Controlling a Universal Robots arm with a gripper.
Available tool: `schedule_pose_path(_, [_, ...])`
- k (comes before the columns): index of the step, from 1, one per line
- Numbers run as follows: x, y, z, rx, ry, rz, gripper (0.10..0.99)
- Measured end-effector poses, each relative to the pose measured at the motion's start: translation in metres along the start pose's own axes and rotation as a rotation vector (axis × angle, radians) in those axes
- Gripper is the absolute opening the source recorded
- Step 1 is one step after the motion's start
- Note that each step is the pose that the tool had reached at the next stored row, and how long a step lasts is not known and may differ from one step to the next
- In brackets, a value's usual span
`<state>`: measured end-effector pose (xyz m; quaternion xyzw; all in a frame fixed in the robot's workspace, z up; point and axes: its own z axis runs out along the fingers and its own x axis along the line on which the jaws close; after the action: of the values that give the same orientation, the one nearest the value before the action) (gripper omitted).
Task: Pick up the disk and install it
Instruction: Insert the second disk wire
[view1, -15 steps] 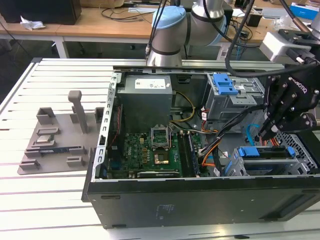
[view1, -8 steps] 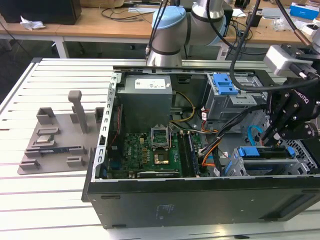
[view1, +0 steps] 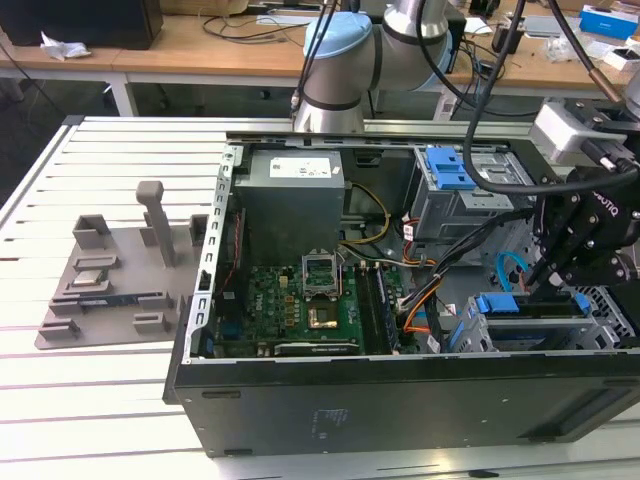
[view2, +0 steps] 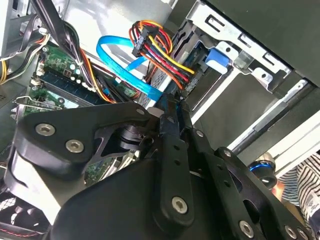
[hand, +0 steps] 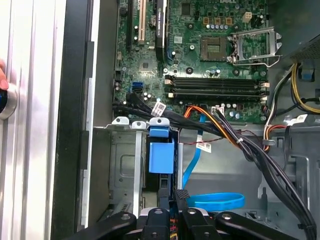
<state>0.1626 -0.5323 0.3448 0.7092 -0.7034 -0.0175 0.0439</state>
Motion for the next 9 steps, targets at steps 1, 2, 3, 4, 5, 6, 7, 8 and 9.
schedule_pose_path(1, [0.0001,-0.0001,0.0007,0.000,0.0000,0.000,0.161])
schedule_pose_path(2, [0.0005,-0.0003,0.0017,0.000,0.0003,0.000,0.161])
schedule_pose_path(3, [0.0008,-0.0005,0.0027,0.000,0.0003,-0.001,0.161])
schedule_pose_path(4, [0.0011,-0.0006,0.0033,0.000,0.0003,-0.001,0.161])
schedule_pose_path(5, [0.0012,-0.0007,0.0040,0.000,0.0003,-0.001,0.161])
schedule_pose_path(6, [0.0016,-0.0009,0.0059,0.000,0.0002,-0.001,0.161])
schedule_pose_path(7, [0.0019,-0.0010,0.0065,0.000,0.0009,-0.001,0.161])
schedule_pose_path(8, [0.0020,-0.0010,0.0065,0.000,0.0010,-0.001,0.161])
schedule_pose_path(9, [0.0020,-0.0010,0.0066,0.000,0.0009,-0.001,0.161])
